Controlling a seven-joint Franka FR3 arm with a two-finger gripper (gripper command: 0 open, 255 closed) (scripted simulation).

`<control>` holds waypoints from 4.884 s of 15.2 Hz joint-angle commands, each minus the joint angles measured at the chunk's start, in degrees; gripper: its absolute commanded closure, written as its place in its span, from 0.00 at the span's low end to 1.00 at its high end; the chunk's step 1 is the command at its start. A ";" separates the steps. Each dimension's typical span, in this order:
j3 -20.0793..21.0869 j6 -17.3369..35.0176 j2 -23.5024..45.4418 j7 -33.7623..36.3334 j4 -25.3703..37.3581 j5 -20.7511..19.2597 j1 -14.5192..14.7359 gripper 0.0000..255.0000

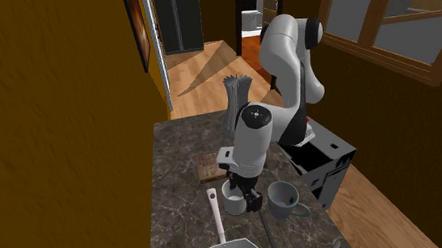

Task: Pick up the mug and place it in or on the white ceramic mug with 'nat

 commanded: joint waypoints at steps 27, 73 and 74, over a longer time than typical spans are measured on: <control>0.51 -3.44 -1.86 -1.31 1.95 1.47 -0.40 1.00; 8.28 -19.44 -14.90 8.89 5.28 8.99 6.78 1.00; 8.26 -18.69 -14.87 8.98 4.55 8.94 6.77 1.00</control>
